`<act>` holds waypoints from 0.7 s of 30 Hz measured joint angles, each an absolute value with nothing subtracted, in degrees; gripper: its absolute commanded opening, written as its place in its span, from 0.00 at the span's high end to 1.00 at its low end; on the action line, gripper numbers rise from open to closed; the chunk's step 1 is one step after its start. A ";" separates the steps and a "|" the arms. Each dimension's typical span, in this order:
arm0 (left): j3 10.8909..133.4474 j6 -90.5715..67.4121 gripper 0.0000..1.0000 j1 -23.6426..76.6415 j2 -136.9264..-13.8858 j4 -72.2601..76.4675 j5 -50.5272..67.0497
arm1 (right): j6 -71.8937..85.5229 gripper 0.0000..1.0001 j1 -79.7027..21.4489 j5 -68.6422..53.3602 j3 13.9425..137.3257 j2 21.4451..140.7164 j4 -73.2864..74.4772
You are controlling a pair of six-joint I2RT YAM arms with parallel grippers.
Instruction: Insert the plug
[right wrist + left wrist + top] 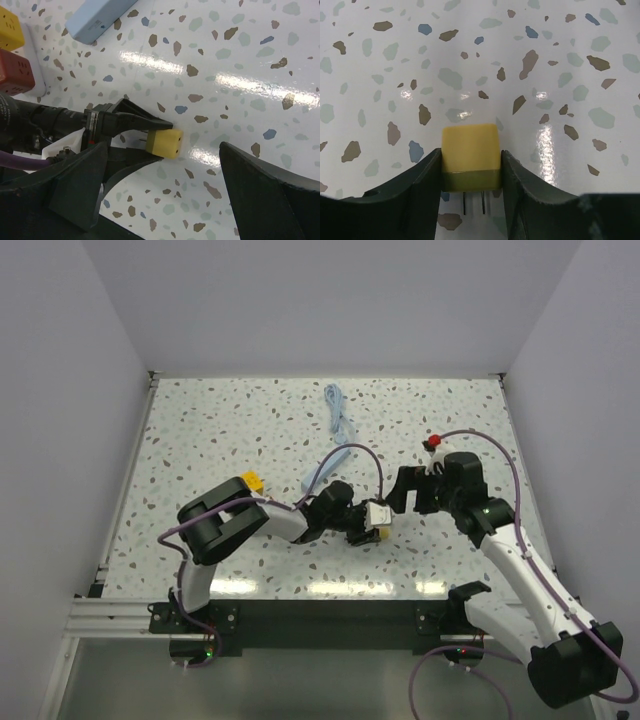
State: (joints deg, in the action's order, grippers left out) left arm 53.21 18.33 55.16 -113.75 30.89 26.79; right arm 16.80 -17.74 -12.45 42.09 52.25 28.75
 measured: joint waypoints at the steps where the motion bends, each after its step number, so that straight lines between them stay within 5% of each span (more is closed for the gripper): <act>1: 53.21 17.76 0.58 55.16 -113.95 31.51 26.52 | 16.80 0.02 -17.67 -12.36 42.09 52.25 28.67; 6: 48.29 13.89 0.69 55.22 -112.77 38.92 20.67 | 16.93 0.02 -17.78 -13.32 42.09 53.45 27.40; 12: 31.05 9.19 0.69 53.28 -101.21 47.29 15.57 | 17.30 0.04 -18.06 -19.97 41.54 55.35 24.40; 21: 24.36 5.96 0.69 53.25 -85.71 58.65 13.91 | 20.12 0.14 -18.09 -33.30 41.06 55.66 17.67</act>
